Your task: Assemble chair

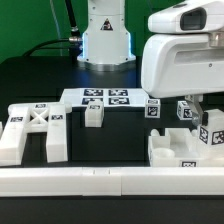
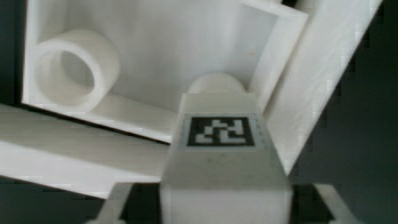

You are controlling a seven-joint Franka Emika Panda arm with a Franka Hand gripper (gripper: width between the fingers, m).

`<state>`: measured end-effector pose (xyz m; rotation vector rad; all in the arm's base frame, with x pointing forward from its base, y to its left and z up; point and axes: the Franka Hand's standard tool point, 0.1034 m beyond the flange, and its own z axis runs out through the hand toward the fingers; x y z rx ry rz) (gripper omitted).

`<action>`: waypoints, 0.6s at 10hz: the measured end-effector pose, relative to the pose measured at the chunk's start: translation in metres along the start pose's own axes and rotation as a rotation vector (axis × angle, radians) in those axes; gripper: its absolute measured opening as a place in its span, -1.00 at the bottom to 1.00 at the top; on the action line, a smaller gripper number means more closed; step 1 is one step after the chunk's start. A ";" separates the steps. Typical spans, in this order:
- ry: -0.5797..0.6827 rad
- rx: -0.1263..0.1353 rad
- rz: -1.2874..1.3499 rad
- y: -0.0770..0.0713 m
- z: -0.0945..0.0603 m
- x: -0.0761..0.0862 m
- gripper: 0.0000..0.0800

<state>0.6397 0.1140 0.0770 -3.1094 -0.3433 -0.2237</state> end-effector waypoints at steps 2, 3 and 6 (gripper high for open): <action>0.000 0.000 0.135 0.000 0.000 0.000 -0.27; 0.001 0.007 0.225 0.000 0.000 0.000 -0.27; -0.003 0.017 0.559 -0.002 0.000 0.000 -0.27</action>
Offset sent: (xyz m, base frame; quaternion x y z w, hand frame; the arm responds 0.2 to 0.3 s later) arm -0.0089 0.0011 -0.0065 0.0318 -0.0069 0.3079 0.9509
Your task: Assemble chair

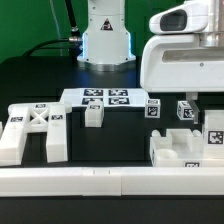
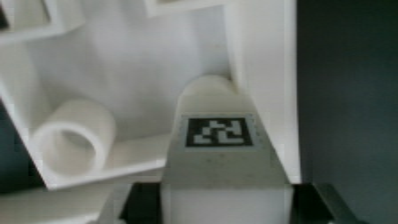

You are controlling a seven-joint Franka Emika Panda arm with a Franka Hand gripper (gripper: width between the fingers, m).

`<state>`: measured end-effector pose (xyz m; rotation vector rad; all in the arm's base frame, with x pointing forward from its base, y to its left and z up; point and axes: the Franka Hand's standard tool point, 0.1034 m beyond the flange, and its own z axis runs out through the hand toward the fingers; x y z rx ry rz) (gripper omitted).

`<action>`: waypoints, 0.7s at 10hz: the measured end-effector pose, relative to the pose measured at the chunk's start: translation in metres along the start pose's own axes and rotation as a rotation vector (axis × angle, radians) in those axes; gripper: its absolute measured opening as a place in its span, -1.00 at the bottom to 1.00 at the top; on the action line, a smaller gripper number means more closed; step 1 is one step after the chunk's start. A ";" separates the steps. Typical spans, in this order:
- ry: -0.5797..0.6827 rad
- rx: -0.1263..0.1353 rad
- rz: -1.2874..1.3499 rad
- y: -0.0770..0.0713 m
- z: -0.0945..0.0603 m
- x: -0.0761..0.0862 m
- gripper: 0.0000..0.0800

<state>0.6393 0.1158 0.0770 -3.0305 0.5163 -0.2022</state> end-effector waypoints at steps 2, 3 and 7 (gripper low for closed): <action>-0.004 -0.002 0.190 0.000 0.000 -0.001 -0.27; -0.004 -0.002 0.264 0.000 0.000 -0.001 -0.27; -0.004 -0.002 0.565 0.000 0.000 0.001 -0.27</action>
Offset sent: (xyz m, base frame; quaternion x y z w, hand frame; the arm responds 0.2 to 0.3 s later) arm 0.0004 0.0026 -0.0107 -0.0100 -0.0051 0.2517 0.9677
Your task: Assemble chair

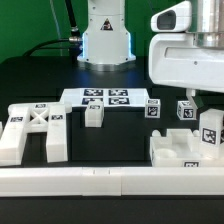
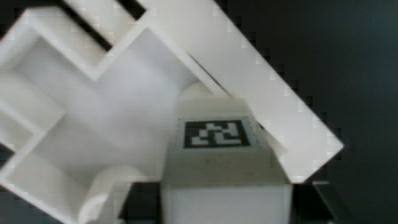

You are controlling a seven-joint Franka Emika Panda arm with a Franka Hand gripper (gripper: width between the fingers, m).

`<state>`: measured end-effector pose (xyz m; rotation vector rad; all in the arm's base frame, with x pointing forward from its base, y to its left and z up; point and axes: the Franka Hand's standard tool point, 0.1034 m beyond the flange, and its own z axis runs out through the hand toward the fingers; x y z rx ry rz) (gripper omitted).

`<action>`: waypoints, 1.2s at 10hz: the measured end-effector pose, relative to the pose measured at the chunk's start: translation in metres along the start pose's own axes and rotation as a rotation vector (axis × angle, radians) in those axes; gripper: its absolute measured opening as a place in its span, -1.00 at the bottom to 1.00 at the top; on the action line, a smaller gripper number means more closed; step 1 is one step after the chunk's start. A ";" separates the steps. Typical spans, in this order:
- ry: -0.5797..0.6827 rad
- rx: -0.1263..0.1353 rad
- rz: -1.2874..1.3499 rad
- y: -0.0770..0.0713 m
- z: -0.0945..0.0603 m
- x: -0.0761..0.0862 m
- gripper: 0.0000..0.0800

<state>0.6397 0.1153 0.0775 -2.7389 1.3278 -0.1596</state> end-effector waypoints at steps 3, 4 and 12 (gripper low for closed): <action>-0.001 0.002 0.030 0.000 0.000 0.001 -0.27; -0.002 0.001 -0.006 0.000 0.000 0.001 0.21; -0.031 -0.022 -0.759 0.005 0.000 0.003 0.62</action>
Offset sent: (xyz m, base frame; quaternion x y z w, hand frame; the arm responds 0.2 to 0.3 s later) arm 0.0000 0.0000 0.0000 0.0000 0.0000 -0.0650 0.9979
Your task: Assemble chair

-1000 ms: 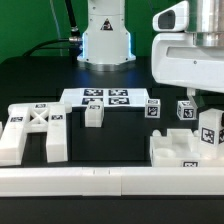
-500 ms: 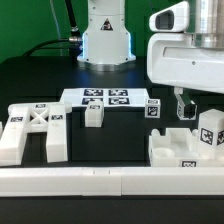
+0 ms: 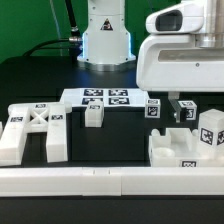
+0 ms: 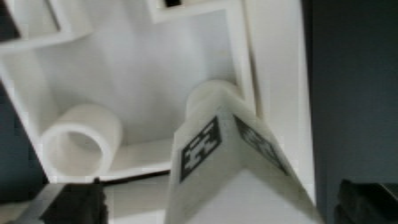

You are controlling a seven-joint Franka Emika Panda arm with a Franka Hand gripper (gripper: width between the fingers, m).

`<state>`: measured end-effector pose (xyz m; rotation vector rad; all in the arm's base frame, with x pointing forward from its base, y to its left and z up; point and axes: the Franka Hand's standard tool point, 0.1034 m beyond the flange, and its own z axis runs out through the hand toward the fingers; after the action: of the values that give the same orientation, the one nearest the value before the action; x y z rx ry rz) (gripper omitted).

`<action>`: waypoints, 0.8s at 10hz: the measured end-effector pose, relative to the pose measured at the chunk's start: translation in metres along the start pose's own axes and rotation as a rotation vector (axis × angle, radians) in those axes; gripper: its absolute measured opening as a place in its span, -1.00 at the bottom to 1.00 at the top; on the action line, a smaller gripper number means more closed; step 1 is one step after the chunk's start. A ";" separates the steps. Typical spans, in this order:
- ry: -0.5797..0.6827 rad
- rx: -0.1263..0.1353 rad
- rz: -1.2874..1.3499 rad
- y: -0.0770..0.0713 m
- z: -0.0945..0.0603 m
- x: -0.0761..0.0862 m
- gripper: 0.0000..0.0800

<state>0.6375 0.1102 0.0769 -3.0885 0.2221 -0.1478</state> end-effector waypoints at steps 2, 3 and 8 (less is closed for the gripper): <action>0.003 -0.006 -0.166 0.000 0.000 0.000 0.62; 0.004 -0.008 -0.230 -0.001 0.000 0.001 0.62; 0.006 -0.017 -0.410 -0.001 0.000 0.001 0.37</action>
Offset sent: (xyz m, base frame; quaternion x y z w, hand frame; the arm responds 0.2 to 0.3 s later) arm 0.0016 0.0092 0.0035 0.0002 -0.0032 -0.1968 0.9804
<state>0.6386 0.1115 0.0770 -3.1052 -0.4140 -0.1669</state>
